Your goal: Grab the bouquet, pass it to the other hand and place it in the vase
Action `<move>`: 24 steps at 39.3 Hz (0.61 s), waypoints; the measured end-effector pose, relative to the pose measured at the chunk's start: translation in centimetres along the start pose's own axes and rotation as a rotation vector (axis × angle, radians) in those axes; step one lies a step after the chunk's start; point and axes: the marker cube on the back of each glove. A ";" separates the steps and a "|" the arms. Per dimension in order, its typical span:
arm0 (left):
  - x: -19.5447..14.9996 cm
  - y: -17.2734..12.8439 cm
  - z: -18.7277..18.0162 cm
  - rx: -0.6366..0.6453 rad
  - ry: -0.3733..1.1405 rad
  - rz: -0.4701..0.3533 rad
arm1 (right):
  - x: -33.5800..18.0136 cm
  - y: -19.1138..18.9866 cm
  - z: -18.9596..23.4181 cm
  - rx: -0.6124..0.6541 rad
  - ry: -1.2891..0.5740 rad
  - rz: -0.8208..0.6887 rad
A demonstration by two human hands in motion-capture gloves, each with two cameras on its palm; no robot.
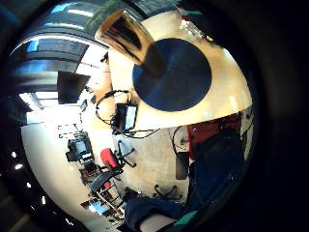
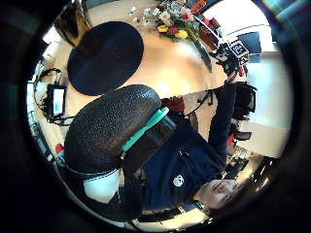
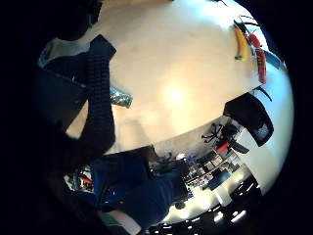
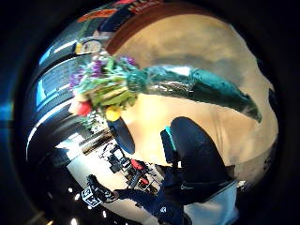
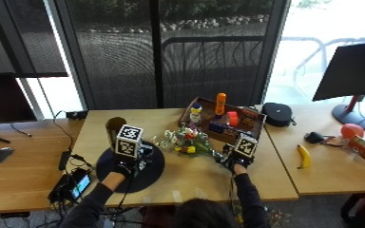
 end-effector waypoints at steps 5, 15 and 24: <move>0.0 0.1 -0.2 -0.028 -0.031 -0.004 | -0.4 -1.0 2.5 -0.023 0.028 0.005; 0.8 0.3 -0.2 -0.041 -0.046 0.004 | -1.2 -2.7 4.2 0.083 0.083 -0.015; 0.2 -0.4 0.8 -0.101 -0.048 -0.016 | -1.8 -2.5 4.0 0.051 0.083 -0.057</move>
